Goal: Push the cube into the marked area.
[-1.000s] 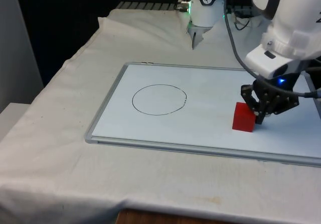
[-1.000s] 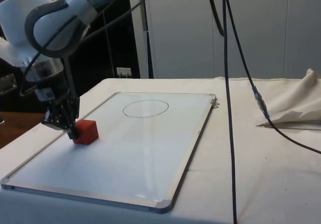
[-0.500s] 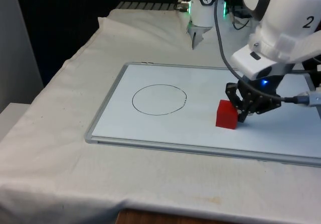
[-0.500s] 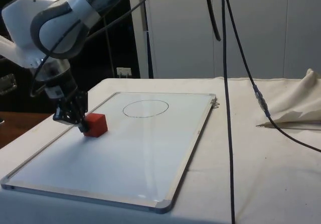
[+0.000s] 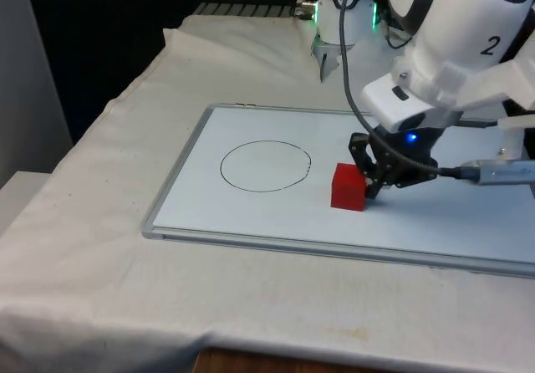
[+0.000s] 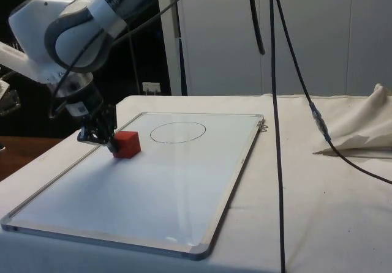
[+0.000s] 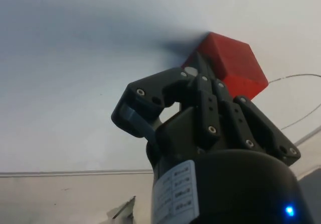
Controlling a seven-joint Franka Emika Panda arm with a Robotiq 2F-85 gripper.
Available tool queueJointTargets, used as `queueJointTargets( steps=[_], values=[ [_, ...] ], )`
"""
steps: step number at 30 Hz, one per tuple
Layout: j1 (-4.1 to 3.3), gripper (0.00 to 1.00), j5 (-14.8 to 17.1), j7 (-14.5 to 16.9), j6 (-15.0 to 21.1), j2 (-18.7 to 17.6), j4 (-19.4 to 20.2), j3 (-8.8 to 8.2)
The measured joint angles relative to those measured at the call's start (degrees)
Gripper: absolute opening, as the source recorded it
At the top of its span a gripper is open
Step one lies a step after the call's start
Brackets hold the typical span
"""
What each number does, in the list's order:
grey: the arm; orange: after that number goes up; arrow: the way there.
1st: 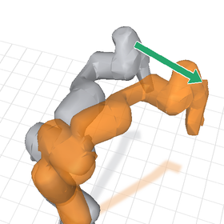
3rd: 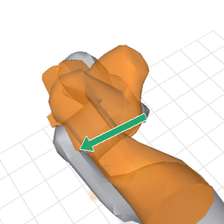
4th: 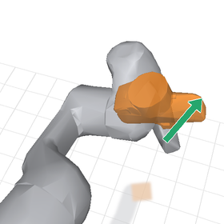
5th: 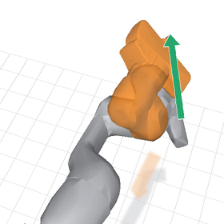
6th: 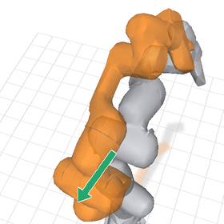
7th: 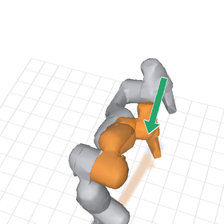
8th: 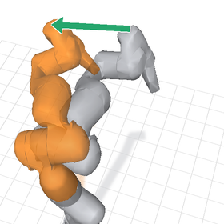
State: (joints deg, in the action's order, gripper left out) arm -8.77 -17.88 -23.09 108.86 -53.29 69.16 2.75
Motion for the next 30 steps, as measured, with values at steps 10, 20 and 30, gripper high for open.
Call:
queueJointTargets(
  steps=[10,20,30],
  values=[
    [0.00,0.00,-1.49,-1.78,-0.29,-0.40,-0.63,-0.97],
    [0.06,0.00,-3.84,-3.50,-1.49,-1.55,-2.69,-1.95],
    [0.06,0.00,-6.59,-5.10,-3.15,-1.66,-2.98,-2.98]
  ],
)
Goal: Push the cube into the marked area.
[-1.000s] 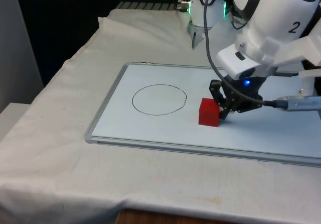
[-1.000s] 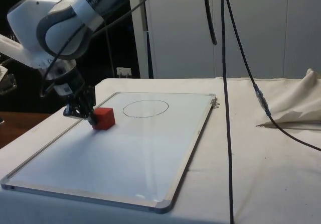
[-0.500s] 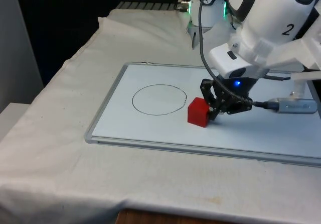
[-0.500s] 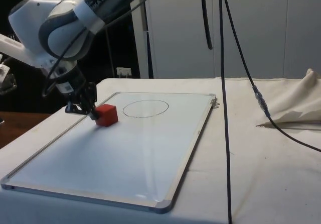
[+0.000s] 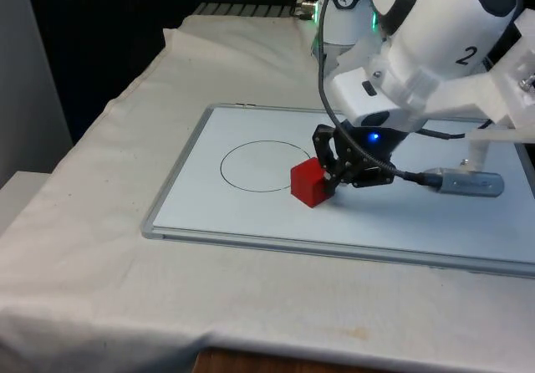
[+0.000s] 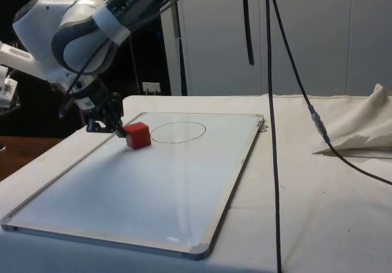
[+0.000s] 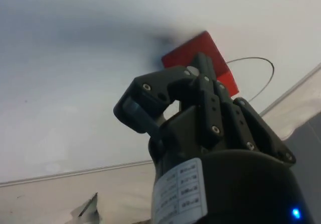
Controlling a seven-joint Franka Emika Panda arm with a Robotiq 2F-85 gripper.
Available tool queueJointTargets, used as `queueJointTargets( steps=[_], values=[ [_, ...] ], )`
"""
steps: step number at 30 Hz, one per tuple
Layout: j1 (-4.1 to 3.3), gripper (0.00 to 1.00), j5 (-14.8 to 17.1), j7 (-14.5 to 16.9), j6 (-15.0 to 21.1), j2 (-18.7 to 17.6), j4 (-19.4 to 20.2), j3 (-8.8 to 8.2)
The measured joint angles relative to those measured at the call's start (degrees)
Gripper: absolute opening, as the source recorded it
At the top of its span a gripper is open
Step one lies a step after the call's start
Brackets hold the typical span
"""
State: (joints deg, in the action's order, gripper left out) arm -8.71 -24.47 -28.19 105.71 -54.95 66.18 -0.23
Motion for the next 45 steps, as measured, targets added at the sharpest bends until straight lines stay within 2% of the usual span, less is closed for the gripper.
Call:
queueJointTargets(
  steps=[13,22,37,45],
  values=[
    [0.00,0.00,-3.32,-1.60,-2.46,0.00,0.00,-1.15],
    [-0.23,0.00,-4.81,-2.58,-5.39,-0.74,0.74,-1.15],
    [-0.29,0.00,-6.30,-4.01,-6.53,-0.92,5.04,-1.26],
    [-0.34,0.00,-8.02,-4.18,-8.37,-0.80,4.47,-1.32]
  ],
)
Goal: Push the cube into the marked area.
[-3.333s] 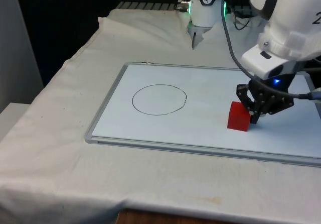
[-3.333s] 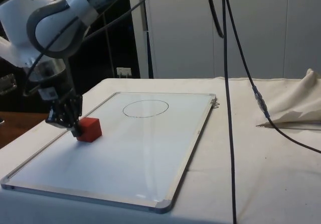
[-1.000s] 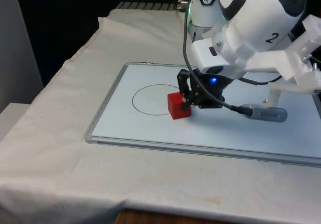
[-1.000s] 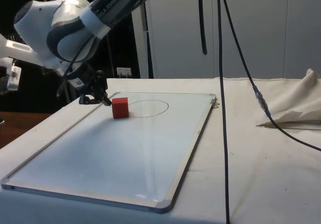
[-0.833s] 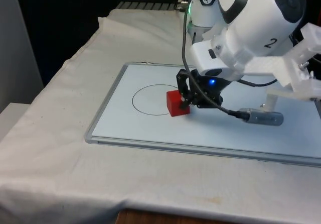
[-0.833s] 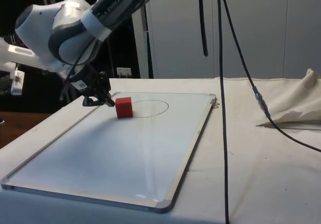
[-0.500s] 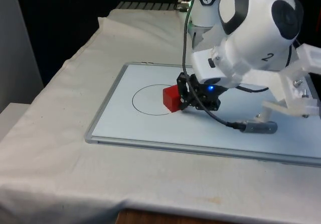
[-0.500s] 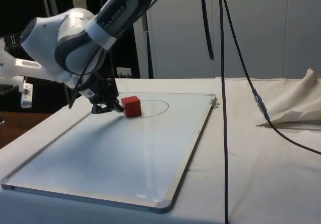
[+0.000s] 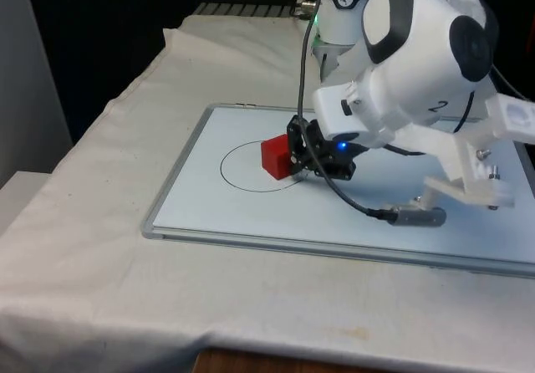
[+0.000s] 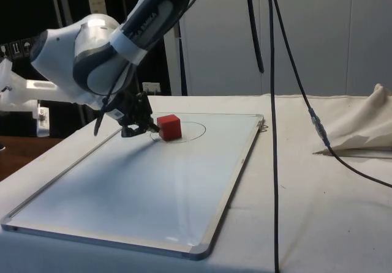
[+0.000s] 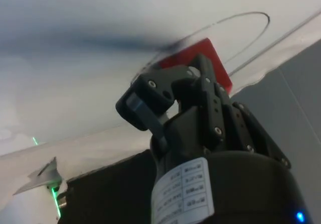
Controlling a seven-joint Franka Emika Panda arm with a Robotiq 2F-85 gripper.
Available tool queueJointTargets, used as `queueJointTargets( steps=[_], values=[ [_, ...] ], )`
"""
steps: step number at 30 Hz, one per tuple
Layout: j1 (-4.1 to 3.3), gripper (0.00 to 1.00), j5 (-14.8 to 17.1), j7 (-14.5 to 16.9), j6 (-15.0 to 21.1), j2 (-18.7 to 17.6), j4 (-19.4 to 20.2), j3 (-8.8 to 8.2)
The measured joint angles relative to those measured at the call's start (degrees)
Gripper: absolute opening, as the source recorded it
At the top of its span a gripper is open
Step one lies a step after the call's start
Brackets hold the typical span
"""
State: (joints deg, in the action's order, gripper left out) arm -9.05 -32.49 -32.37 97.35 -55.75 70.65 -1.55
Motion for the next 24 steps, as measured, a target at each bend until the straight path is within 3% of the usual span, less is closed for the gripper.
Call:
queueJointTargets(
  steps=[7,10,24],
  values=[
    [-0.29,0.00,-0.69,0.00,-2.92,1.49,-0.69,0.23],
    [-0.80,0.00,-0.97,-0.57,-3.67,2.52,-0.69,0.69],
    [-1.72,0.00,-2.52,-3.67,-3.95,3.09,-2.81,3.55]
  ],
)
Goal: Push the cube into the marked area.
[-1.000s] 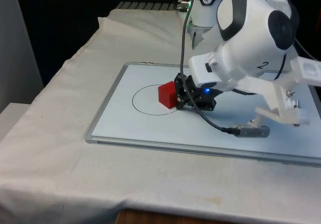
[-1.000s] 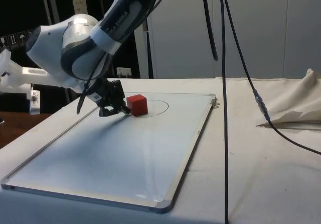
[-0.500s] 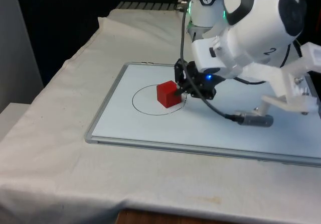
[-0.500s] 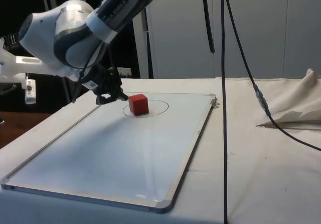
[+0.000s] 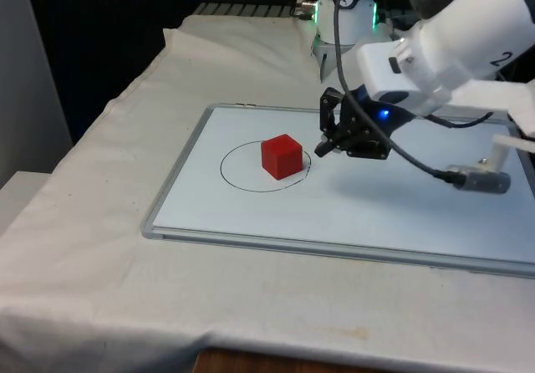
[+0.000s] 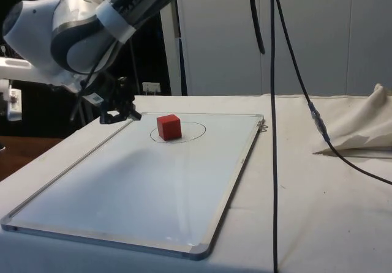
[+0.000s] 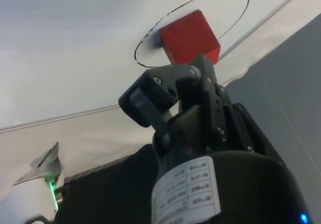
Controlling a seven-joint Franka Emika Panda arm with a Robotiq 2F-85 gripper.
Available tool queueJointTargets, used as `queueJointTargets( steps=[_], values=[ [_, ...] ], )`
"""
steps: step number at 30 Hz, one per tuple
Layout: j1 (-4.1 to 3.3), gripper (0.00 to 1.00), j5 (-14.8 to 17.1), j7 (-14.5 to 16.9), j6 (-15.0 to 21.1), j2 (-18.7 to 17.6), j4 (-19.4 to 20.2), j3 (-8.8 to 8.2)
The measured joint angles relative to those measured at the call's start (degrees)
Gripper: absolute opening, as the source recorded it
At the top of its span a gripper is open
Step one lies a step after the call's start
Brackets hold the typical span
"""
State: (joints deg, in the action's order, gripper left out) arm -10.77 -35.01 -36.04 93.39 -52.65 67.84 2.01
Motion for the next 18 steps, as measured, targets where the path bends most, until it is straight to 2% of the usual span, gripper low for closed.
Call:
queueJointTargets(
  steps=[10,18],
  values=[
    [-0.52,0.00,-2.18,0.46,-1.20,1.43,-1.09,1.60],
    [-0.52,0.00,-2.81,1.60,-0.80,1.66,-1.83,2.29]
  ],
)
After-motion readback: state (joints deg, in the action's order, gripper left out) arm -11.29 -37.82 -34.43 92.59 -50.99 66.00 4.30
